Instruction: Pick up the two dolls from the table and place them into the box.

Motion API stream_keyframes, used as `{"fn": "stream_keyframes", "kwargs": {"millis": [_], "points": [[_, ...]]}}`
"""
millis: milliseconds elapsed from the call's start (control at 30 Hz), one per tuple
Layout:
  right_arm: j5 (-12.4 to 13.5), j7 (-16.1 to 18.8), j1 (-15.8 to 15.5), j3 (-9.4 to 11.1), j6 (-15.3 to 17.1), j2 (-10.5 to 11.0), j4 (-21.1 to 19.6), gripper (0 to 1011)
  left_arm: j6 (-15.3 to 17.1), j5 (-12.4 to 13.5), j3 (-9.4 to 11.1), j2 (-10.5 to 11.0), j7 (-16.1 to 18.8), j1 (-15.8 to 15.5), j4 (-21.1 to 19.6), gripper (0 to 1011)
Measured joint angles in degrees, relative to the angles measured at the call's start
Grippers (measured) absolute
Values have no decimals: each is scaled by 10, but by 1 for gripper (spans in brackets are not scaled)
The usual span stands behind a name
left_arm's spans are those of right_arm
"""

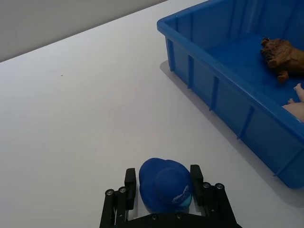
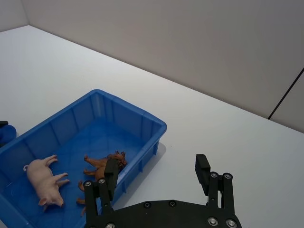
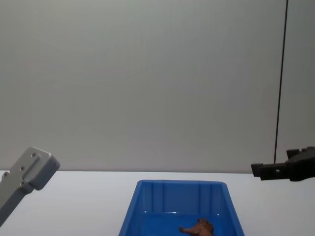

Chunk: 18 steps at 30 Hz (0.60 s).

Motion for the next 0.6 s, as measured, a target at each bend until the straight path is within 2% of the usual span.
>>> {"fn": "stream_keyframes", "kwargs": {"millis": [100, 200, 600], "points": [[0, 0, 0, 0, 0, 0, 0, 1001, 0, 2, 0, -1, -4, -2, 3, 623], [0, 0, 0, 0, 0, 0, 0, 1001, 2, 4, -1, -2, -7, -4, 4, 577], [0, 0, 0, 0, 0, 0, 0, 1001, -3, 17, -7, 0, -9, -10, -18, 498]]}}
